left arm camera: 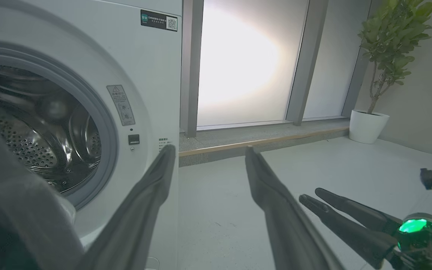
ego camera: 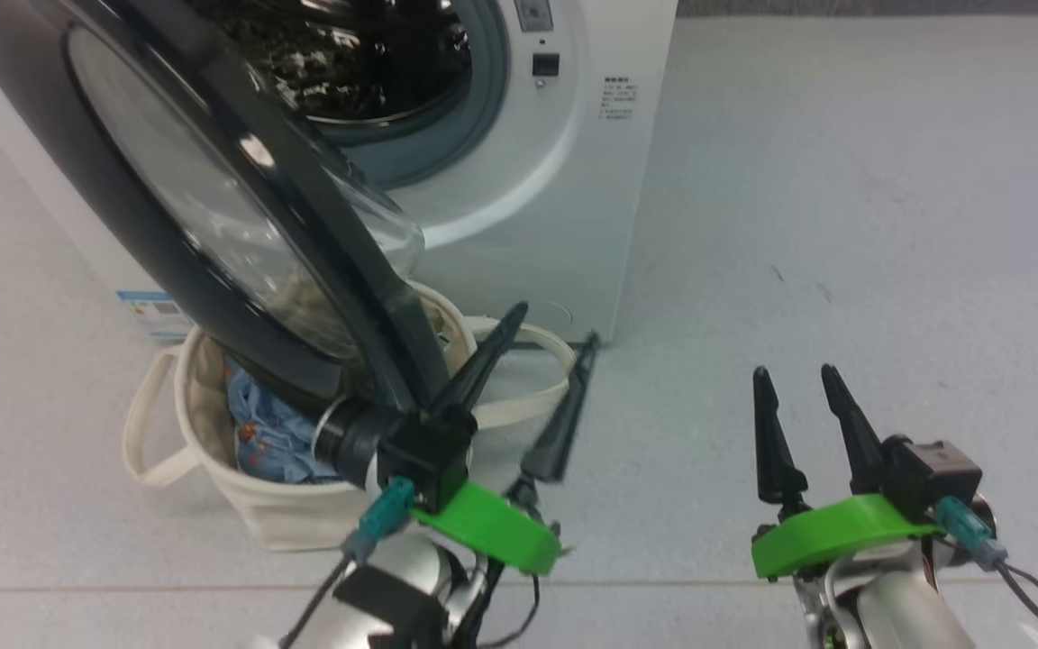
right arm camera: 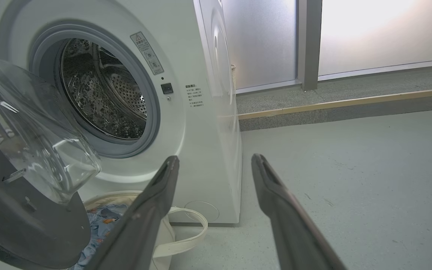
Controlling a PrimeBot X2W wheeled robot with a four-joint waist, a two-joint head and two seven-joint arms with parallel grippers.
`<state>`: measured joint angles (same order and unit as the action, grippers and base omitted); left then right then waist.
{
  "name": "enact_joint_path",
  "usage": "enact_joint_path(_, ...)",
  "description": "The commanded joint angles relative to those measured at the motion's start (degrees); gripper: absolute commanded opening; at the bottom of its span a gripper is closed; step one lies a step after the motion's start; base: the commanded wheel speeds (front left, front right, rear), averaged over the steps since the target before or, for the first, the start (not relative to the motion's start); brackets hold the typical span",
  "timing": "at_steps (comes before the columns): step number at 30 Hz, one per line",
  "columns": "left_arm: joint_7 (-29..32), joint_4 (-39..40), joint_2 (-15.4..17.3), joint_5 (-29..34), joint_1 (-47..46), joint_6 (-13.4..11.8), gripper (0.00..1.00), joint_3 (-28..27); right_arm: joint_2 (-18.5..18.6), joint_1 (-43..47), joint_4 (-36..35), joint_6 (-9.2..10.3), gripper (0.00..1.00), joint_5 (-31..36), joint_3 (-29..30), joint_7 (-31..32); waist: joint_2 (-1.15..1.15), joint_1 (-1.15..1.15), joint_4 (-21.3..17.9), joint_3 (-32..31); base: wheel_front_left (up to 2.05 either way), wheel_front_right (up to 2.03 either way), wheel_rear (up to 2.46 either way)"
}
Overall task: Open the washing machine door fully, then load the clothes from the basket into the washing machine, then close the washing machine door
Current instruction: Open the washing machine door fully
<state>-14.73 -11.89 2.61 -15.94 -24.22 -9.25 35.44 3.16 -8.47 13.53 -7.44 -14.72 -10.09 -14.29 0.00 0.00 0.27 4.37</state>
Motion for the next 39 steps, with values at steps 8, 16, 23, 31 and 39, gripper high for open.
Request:
enact_joint_path(8,-0.3,-2.9,0.3,-3.1,-8.3,-3.3,0.0,-2.2,-0.3,-4.4,-2.2,-0.05,1.0,0.2,-1.0,-0.7,0.0,0.0,-1.3,4.3,0.0,0.0,0.0)
enact_joint_path(16,-0.3,-5.7,0.3,-3.3,-7.9,-5.0,0.0,-2.7,-0.3,-4.5,-2.3,-0.05,1.0,-0.1,-0.9,-0.7,0.0,0.0,0.2,4.6,0.0,0.0,0.0)
enact_joint_path(23,-0.3,-7.8,0.3,-3.7,-6.6,-6.1,0.0,-3.3,-0.3,-4.1,-2.2,-0.05,1.0,0.0,-1.0,-0.7,0.0,0.0,2.9,4.1,0.0,0.0,0.0)
enact_joint_path(31,-0.3,-8.3,0.3,-4.5,-4.4,-6.5,0.0,-4.6,-0.3,-3.5,-1.9,-0.05,1.0,0.1,-1.4,-0.7,0.0,0.0,6.7,2.9,0.0,0.0,0.0)
enact_joint_path(39,-0.3,-7.1,0.3,-4.4,-0.4,-6.7,0.0,-6.9,-0.3,-2.4,-0.8,-0.05,1.0,-0.1,-1.2,-0.7,0.0,0.0,12.6,1.9,0.0,0.0,0.0)
